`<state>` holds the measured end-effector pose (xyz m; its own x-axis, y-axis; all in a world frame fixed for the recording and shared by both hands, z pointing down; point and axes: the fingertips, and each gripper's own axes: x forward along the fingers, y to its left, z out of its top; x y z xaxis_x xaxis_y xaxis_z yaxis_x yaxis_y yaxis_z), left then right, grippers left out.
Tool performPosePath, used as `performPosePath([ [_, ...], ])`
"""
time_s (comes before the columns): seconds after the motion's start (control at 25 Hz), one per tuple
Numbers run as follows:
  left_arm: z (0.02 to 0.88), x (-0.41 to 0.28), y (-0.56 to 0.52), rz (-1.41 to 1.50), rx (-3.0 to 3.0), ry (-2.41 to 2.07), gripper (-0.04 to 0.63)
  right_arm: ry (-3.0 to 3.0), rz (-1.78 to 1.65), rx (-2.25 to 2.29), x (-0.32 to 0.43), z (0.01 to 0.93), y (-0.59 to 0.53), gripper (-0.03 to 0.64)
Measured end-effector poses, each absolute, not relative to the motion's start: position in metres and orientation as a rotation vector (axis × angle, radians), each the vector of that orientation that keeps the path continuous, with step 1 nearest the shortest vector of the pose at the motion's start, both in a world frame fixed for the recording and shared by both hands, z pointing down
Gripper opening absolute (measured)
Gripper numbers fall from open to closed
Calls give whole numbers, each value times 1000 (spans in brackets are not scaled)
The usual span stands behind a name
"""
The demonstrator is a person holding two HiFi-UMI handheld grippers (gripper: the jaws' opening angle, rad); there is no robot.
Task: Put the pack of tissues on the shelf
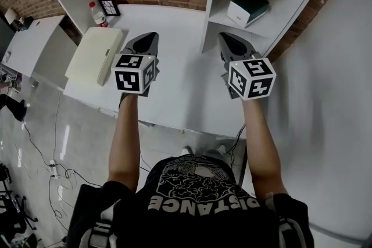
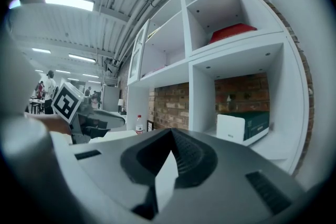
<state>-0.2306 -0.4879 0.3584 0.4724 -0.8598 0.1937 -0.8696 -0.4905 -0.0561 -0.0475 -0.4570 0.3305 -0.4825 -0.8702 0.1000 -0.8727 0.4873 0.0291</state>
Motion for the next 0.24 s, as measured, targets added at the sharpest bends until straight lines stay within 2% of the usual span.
performPosePath([
  [0.24, 363, -230, -489, 315, 2654, -1544, 3, -2620, 40, 1533, -52, 333, -460, 3],
])
